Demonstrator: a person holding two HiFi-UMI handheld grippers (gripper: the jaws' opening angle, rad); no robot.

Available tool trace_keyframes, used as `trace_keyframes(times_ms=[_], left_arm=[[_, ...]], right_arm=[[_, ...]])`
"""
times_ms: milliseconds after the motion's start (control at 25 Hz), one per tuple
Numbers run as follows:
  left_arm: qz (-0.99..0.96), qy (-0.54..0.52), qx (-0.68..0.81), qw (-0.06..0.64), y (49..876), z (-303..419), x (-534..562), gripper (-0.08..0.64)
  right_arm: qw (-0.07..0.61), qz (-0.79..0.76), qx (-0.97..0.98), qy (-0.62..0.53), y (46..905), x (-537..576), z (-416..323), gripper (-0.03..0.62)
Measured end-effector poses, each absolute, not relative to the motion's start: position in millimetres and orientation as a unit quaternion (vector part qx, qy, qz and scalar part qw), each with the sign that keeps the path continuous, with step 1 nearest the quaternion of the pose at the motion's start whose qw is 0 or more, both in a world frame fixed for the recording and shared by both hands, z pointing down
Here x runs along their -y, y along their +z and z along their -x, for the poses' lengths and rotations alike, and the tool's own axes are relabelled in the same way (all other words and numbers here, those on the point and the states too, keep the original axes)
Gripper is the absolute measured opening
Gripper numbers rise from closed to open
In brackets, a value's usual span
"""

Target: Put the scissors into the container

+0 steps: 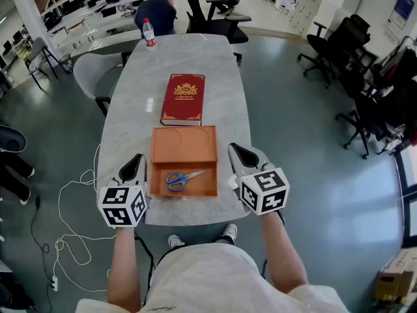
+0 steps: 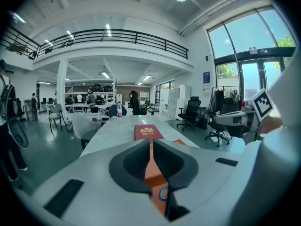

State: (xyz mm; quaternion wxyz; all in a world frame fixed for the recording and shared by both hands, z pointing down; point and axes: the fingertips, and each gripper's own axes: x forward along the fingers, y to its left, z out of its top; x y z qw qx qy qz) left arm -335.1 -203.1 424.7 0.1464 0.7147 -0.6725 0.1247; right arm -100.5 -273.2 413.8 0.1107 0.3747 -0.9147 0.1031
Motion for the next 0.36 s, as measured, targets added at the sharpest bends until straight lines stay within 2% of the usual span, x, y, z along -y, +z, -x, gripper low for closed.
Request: trace_keyframes(times_ms=[360], left_arm=[[-0.715,0.130,0.671,0.149,425.9,335.9,207.3,0.028]], right_arm=[[0.114,-0.371,0.916,0.102,413.3,277.2,103.7,0.005]])
